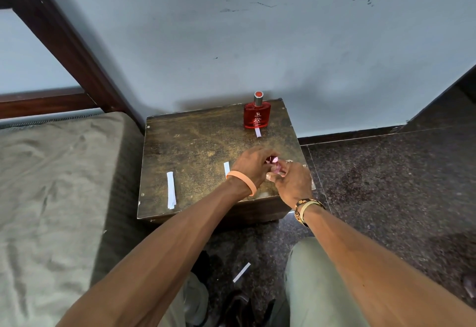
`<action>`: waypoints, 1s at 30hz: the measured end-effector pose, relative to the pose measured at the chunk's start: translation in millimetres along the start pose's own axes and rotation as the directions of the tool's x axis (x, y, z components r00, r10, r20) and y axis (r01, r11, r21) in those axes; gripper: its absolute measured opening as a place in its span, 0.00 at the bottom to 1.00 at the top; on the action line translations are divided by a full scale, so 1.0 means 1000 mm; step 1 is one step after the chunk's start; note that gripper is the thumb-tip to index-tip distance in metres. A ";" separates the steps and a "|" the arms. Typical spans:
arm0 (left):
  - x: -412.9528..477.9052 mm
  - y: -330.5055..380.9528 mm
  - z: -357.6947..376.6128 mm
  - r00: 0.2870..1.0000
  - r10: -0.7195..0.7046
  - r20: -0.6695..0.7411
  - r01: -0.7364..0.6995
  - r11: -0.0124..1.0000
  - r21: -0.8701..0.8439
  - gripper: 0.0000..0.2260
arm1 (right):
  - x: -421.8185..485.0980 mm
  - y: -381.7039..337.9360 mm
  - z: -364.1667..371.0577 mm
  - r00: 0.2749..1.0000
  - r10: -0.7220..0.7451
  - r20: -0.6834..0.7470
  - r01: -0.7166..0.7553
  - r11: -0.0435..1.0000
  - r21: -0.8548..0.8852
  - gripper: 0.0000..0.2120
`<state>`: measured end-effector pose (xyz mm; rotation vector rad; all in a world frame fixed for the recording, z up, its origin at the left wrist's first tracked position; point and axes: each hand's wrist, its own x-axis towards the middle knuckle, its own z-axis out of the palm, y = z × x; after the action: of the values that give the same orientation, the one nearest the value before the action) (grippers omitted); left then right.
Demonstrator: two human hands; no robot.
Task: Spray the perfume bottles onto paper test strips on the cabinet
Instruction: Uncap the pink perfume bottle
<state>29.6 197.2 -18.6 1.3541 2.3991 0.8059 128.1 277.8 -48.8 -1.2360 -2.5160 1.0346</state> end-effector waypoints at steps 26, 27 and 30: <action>0.001 0.001 0.002 0.999 -0.046 0.009 0.046 0.998 -0.033 0.13 | 0.001 0.001 0.002 1.000 -0.005 -0.017 0.005 1.000 -0.017 0.09; 0.002 0.002 0.002 0.998 -0.063 0.013 0.064 0.997 -0.031 0.13 | 0.001 0.001 0.002 1.000 -0.002 -0.014 0.002 1.000 -0.017 0.10; 0.001 0.001 0.002 0.998 -0.054 0.016 0.054 0.998 -0.027 0.17 | 0.001 0.001 0.003 1.000 0.002 -0.018 -0.003 1.000 -0.022 0.07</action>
<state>30.6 199.3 -19.9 1.2751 2.3929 0.8086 126.6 277.3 -51.7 -1.2490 -2.5195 0.9946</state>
